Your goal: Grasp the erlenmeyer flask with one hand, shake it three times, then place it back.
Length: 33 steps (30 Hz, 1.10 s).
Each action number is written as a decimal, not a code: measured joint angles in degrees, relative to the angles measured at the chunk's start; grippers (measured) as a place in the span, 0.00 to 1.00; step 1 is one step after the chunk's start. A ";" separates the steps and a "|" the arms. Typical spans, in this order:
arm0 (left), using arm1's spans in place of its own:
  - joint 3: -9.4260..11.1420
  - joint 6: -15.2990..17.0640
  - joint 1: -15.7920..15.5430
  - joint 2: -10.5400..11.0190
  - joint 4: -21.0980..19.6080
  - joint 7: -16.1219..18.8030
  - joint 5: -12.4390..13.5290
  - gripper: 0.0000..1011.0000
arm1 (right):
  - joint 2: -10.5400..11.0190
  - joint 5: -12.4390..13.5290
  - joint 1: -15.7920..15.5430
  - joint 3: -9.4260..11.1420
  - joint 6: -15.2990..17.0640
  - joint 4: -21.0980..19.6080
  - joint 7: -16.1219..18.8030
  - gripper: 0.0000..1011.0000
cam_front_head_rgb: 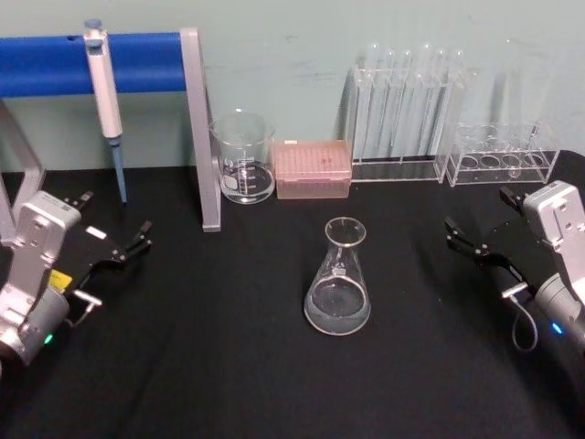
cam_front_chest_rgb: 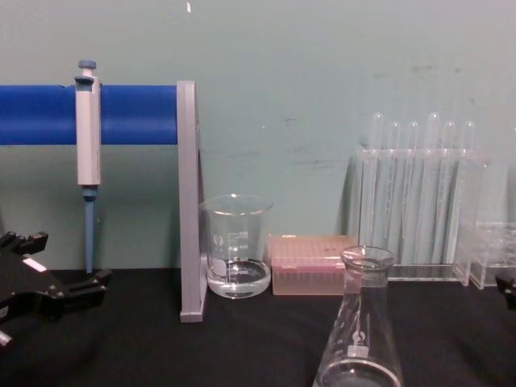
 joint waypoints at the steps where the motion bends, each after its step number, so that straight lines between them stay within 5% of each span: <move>1: 0.00 0.00 0.00 0.00 0.00 0.00 0.00 0.99 | 0.00 0.00 0.00 0.00 0.00 0.00 0.00 0.99; 33: 0.00 0.00 0.00 0.00 0.00 0.00 0.00 0.99 | 0.00 0.00 0.00 0.00 0.00 0.00 0.00 0.99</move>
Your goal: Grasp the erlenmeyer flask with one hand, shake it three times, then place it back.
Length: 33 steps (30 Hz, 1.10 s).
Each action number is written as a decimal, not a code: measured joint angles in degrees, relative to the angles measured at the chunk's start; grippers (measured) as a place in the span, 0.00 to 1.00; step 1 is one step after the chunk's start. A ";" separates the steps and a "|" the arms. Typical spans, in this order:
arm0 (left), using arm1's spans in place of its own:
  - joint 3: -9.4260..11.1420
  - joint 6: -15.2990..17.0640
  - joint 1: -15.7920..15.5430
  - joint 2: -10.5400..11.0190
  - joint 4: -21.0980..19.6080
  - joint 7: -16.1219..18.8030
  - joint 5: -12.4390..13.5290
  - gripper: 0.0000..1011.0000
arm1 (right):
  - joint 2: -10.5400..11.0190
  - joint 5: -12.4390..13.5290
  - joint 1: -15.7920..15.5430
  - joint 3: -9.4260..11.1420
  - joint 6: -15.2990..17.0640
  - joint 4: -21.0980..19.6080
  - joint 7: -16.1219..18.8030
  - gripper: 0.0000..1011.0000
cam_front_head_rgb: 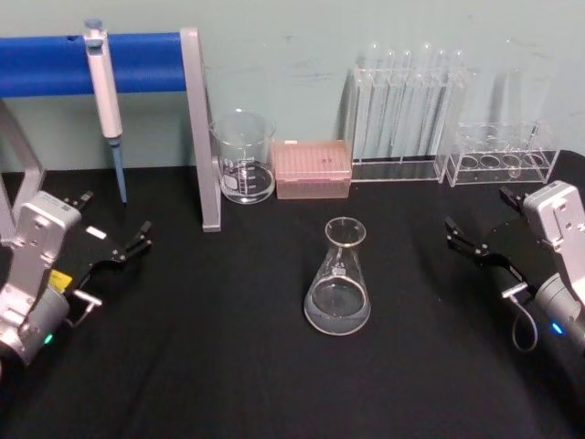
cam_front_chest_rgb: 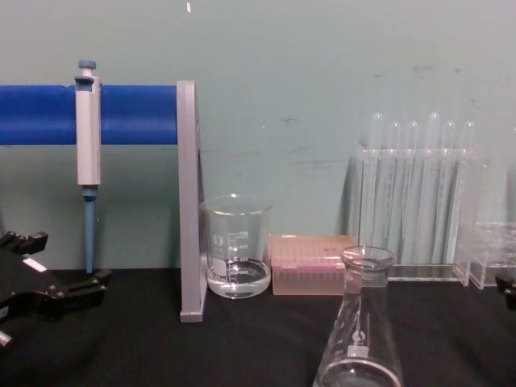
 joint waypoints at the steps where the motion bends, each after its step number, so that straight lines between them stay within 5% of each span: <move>1: 0.00 0.00 -0.01 0.00 0.00 0.00 0.00 0.99 | 0.00 0.00 0.00 0.00 0.00 0.00 0.00 0.99; 22: 0.00 0.00 0.00 0.00 0.00 0.00 0.00 0.99 | -0.03 -0.21 -1.21 1.58 0.38 -1.78 2.76 0.99; 33: 0.00 0.00 0.00 0.00 0.00 0.00 0.00 0.99 | -0.15 6.11 -4.69 4.64 2.46 -6.72 8.59 0.99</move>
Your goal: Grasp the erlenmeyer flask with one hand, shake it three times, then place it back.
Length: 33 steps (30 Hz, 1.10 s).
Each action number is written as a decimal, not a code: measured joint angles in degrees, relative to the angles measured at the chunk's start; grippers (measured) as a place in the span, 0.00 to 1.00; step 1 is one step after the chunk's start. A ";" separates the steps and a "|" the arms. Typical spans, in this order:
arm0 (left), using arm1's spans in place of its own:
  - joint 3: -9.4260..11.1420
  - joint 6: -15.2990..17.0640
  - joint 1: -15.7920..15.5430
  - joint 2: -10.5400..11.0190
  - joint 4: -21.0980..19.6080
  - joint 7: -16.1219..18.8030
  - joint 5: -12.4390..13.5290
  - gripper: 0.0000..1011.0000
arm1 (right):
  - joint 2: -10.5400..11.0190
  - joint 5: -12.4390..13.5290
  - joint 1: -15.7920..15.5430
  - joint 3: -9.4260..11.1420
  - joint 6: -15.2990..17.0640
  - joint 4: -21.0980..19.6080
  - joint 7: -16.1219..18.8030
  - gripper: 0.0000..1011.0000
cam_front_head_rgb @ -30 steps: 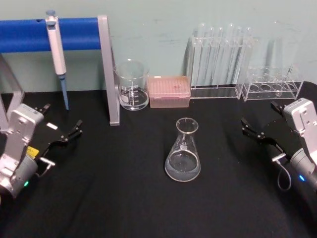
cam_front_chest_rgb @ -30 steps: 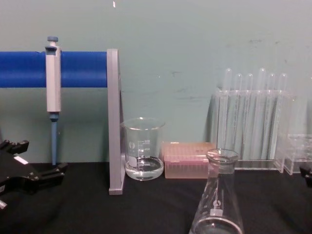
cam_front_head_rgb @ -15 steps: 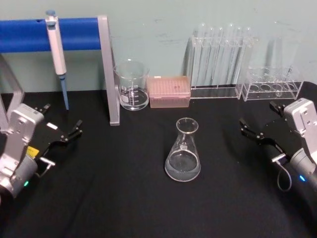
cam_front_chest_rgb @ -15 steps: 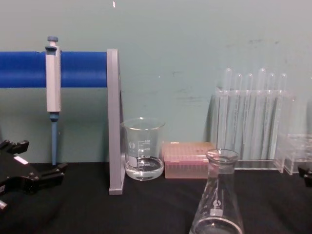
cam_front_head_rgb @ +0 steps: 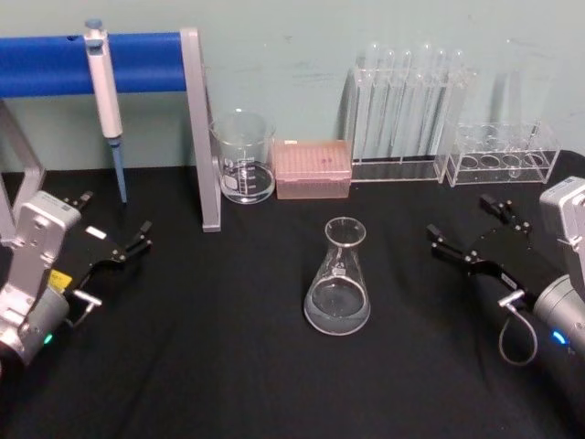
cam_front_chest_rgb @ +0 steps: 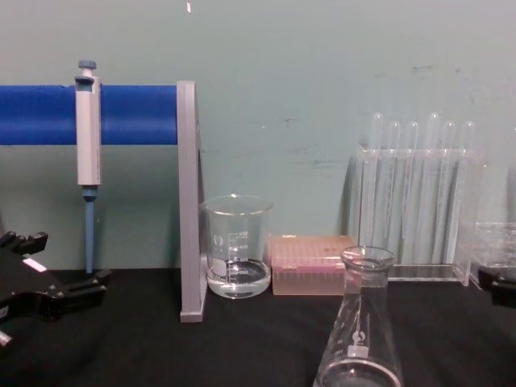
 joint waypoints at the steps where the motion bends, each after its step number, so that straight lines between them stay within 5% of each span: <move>1: 0.00 0.00 0.00 0.00 0.00 0.00 0.00 0.99 | -0.03 1.10 -0.49 0.39 0.30 -0.77 1.08 0.99; 15: 0.00 0.00 0.00 0.00 0.00 0.00 0.00 0.99 | 0.42 6.66 -3.31 0.88 2.69 -5.46 12.32 0.99; 33: 0.00 0.00 0.00 0.00 0.00 0.00 0.00 0.99 | -2.00 6.13 -2.80 -0.54 3.87 -5.71 19.36 0.99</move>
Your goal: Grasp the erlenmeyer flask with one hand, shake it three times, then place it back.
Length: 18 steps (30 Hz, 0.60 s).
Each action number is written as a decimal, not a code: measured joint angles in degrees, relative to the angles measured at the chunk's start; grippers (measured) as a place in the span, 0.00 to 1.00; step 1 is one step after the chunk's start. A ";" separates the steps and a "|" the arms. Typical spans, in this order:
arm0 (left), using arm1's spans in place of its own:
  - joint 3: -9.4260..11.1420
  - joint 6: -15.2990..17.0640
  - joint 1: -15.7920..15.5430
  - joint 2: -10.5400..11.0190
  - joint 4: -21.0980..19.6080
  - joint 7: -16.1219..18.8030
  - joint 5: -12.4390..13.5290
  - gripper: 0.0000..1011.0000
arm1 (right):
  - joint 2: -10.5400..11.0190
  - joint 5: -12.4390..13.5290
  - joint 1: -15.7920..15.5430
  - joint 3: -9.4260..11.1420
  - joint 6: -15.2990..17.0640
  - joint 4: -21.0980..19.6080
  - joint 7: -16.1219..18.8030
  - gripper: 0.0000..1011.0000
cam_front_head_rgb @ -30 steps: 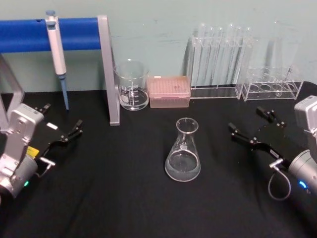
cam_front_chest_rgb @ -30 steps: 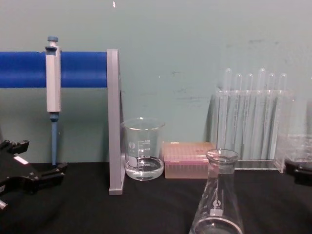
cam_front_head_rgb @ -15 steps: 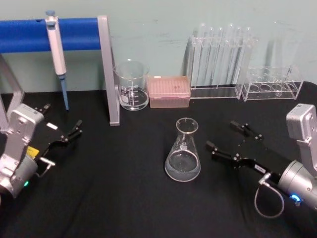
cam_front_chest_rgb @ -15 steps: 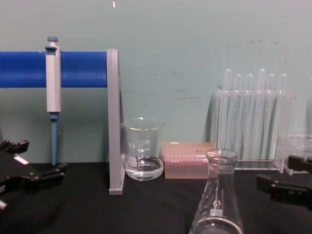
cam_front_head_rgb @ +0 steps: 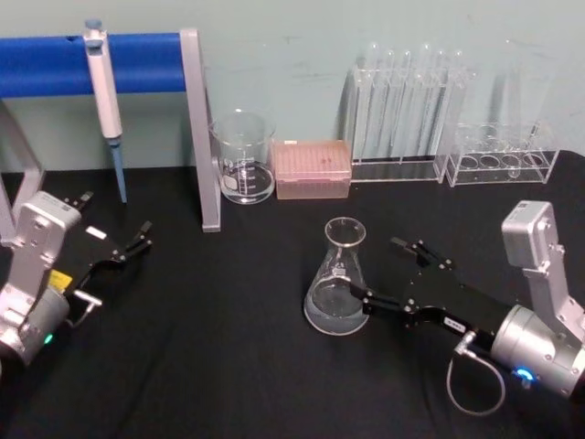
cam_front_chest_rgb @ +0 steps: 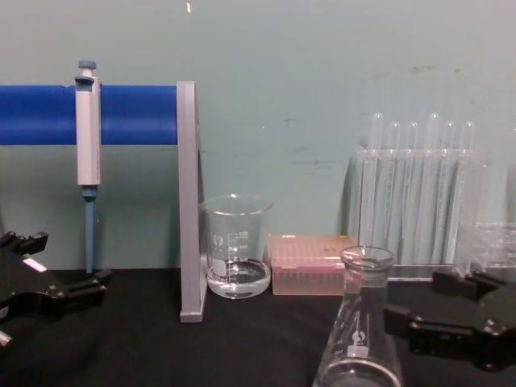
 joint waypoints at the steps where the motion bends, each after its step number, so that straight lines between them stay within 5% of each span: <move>1: 0.00 0.00 0.00 0.00 0.00 0.00 0.00 0.99 | -0.19 -0.14 0.14 -0.06 0.04 0.16 0.03 0.99; 18: 0.00 0.00 0.00 0.00 0.00 0.00 0.00 0.99 | -5.98 -4.65 5.43 -1.93 -0.05 6.15 -0.06 0.99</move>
